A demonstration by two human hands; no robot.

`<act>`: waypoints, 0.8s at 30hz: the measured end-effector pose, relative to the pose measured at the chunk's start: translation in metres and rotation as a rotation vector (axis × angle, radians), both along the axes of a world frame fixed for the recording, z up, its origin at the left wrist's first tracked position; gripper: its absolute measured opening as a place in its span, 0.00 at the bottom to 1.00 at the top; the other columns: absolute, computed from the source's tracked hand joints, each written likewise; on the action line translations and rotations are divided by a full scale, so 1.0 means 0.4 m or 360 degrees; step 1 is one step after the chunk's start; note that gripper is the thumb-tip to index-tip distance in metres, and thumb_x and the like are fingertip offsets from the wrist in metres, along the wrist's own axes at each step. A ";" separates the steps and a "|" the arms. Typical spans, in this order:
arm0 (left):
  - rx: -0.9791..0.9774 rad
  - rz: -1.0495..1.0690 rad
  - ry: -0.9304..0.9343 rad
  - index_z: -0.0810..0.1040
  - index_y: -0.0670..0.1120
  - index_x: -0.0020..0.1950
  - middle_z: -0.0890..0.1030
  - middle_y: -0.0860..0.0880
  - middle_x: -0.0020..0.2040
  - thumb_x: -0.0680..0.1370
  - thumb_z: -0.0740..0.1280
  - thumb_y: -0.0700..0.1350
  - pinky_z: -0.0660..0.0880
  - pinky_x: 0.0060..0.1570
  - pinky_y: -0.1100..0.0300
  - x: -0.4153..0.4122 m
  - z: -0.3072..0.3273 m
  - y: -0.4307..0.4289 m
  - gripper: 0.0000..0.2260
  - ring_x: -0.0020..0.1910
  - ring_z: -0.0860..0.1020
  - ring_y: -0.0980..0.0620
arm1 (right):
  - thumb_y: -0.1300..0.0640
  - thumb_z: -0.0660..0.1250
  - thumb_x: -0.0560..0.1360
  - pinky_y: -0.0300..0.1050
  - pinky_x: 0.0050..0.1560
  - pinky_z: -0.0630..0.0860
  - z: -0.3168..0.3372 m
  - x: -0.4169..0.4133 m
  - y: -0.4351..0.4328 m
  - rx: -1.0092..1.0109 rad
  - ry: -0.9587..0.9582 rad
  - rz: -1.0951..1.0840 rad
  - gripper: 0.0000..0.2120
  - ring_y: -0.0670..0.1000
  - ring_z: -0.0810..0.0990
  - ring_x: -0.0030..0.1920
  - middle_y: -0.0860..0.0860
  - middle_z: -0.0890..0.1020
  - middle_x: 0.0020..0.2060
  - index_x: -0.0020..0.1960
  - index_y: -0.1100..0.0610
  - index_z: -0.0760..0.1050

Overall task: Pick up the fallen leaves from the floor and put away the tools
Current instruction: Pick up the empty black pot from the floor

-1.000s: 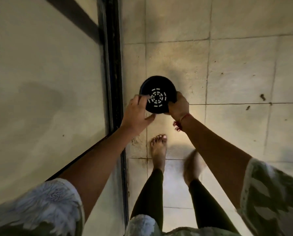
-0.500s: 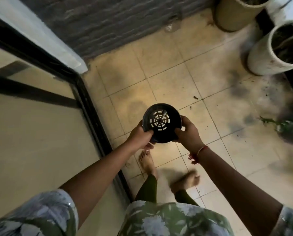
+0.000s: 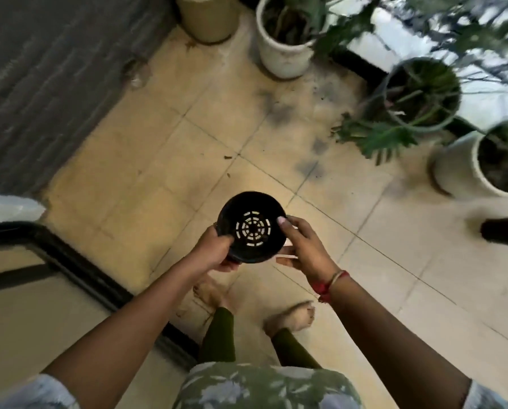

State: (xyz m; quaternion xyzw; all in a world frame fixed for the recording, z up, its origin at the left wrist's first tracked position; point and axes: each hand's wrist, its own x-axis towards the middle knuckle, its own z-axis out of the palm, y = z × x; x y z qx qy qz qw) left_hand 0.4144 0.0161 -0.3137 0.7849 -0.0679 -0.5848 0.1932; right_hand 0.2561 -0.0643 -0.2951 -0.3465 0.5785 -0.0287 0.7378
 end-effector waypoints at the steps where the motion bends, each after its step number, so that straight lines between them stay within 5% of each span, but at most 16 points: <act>1: -0.0006 -0.0047 0.0002 0.72 0.47 0.46 0.79 0.48 0.23 0.78 0.60 0.38 0.71 0.20 0.64 -0.048 0.006 -0.035 0.05 0.19 0.76 0.52 | 0.46 0.62 0.78 0.45 0.42 0.77 0.010 -0.059 -0.023 -0.0012 -0.0001 -0.0094 0.19 0.51 0.80 0.41 0.49 0.79 0.51 0.64 0.56 0.69; 6: -0.0113 -0.0289 0.0014 0.72 0.47 0.47 0.78 0.49 0.22 0.78 0.58 0.37 0.72 0.22 0.65 -0.329 0.044 -0.208 0.06 0.19 0.75 0.52 | 0.48 0.58 0.80 0.46 0.42 0.74 0.041 -0.379 -0.123 -0.0064 0.0117 -0.0575 0.19 0.53 0.77 0.42 0.58 0.75 0.59 0.63 0.59 0.71; 17: -0.0148 -0.0756 0.0120 0.72 0.49 0.46 0.78 0.45 0.29 0.78 0.58 0.37 0.70 0.25 0.63 -0.851 0.075 -0.379 0.07 0.22 0.74 0.51 | 0.44 0.56 0.80 0.49 0.51 0.75 0.047 -0.962 -0.153 -0.0082 0.0332 -0.1393 0.22 0.57 0.77 0.54 0.56 0.74 0.60 0.65 0.58 0.71; 24: -0.0007 -0.0869 0.0135 0.72 0.47 0.43 0.76 0.48 0.21 0.78 0.57 0.37 0.67 0.22 0.66 -1.076 0.046 -0.458 0.08 0.18 0.72 0.53 | 0.48 0.58 0.81 0.50 0.53 0.75 0.006 -1.179 -0.203 0.0094 0.0282 -0.1634 0.18 0.55 0.77 0.53 0.54 0.74 0.59 0.64 0.58 0.72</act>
